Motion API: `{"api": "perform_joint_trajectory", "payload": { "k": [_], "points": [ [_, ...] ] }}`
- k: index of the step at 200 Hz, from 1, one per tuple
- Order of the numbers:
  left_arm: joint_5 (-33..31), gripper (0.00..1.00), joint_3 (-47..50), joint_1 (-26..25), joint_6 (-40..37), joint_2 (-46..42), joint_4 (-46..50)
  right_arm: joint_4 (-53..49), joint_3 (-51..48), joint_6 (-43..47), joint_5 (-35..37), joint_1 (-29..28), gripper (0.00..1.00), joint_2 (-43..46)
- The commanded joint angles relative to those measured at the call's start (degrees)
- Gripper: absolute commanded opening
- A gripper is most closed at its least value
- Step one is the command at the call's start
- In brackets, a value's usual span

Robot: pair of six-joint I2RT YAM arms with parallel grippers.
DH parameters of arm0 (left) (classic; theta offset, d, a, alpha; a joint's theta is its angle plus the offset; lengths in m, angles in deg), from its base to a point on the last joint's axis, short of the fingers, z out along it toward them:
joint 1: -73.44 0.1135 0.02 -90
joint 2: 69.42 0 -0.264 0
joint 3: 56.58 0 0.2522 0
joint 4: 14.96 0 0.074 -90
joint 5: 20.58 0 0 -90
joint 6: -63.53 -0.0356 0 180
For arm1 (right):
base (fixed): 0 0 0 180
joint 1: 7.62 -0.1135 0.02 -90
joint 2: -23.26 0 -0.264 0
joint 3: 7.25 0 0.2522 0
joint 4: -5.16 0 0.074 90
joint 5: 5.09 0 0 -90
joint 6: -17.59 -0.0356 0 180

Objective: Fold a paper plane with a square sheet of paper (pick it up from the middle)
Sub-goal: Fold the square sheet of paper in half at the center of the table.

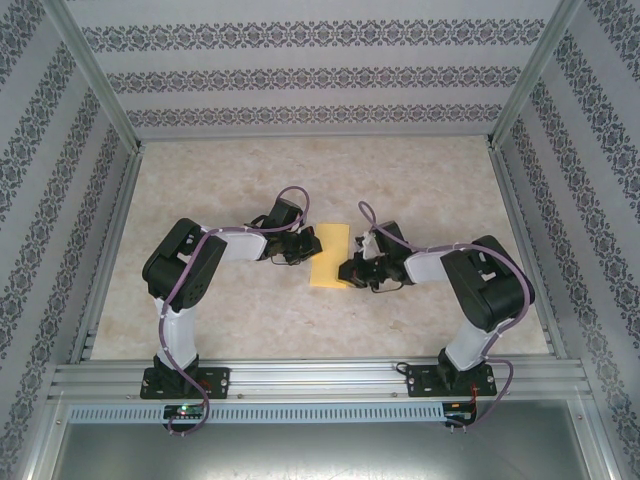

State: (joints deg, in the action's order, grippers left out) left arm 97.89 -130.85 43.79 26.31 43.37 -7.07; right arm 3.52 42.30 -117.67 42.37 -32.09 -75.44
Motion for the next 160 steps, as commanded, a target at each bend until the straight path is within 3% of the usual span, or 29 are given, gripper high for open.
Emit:
{"api": "perform_joint_trajectory", "payload": {
  "k": [1,51,108,160],
  "points": [
    [-2.0,0.00,1.5,-0.7,-0.7,0.3,6.0,1.9,-1.5,-0.1,-0.2,-0.2,0.09,-0.7],
    [-2.1,0.00,1.3,-0.7,-0.7,0.4,6.2,-2.1,-1.1,1.3,-0.3,-1.0,0.09,4.6],
    [-2.0,0.00,0.9,-0.6,-0.9,0.6,6.7,-3.0,-1.3,1.6,1.7,-2.0,0.09,-0.4],
    [-2.0,0.00,0.6,-0.6,-1.1,0.8,6.9,-16.2,5.7,5.6,6.2,-2.0,0.09,6.3]
  ]
}}
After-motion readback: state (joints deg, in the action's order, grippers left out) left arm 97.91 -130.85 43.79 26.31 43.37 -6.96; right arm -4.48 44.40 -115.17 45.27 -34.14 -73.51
